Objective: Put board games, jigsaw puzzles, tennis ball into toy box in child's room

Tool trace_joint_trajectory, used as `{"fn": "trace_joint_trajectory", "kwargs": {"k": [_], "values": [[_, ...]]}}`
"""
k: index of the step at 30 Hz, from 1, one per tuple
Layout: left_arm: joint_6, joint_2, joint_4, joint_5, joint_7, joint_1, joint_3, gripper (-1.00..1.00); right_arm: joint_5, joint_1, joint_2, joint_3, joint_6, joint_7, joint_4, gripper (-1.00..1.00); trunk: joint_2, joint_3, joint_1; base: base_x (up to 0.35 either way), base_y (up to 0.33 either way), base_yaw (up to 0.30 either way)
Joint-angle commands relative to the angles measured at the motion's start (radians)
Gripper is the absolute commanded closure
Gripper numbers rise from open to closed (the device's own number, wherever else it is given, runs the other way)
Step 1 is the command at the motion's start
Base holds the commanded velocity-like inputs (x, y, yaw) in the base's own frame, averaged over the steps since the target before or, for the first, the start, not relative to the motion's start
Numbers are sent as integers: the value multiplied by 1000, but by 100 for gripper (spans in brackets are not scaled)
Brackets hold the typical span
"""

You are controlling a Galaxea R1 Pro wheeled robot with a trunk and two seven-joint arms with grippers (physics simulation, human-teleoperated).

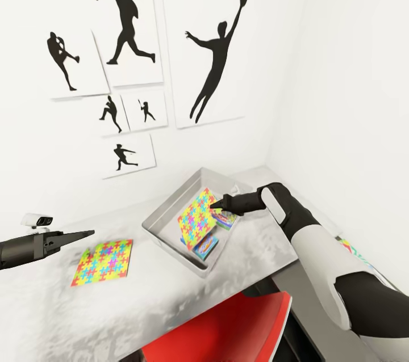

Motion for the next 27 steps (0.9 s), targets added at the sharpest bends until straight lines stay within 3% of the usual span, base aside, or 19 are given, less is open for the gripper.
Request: {"fn": "trace_joint_trajectory", "kwargs": {"k": [1,25,26,27], "values": [[11,0,0,-1,-4,-1,0,-100,8,-2,0,0,2,10,0,100,-2,-3,1,0,0,0],[11,0,0,-1,-4,-1,0,-100,8,-5,1,0,0,11,-2,100,-2,-4,1,0,0,0],[11,0,0,-1,-4,-1,0,-100,8,-5,1,1,0,11,-2,-100,-2,-4,1,0,0,0],[11,0,0,-1,-4,-1,0,-100,8,-5,1,1,0,11,-2,-100,-2,-4,1,0,0,0]]}}
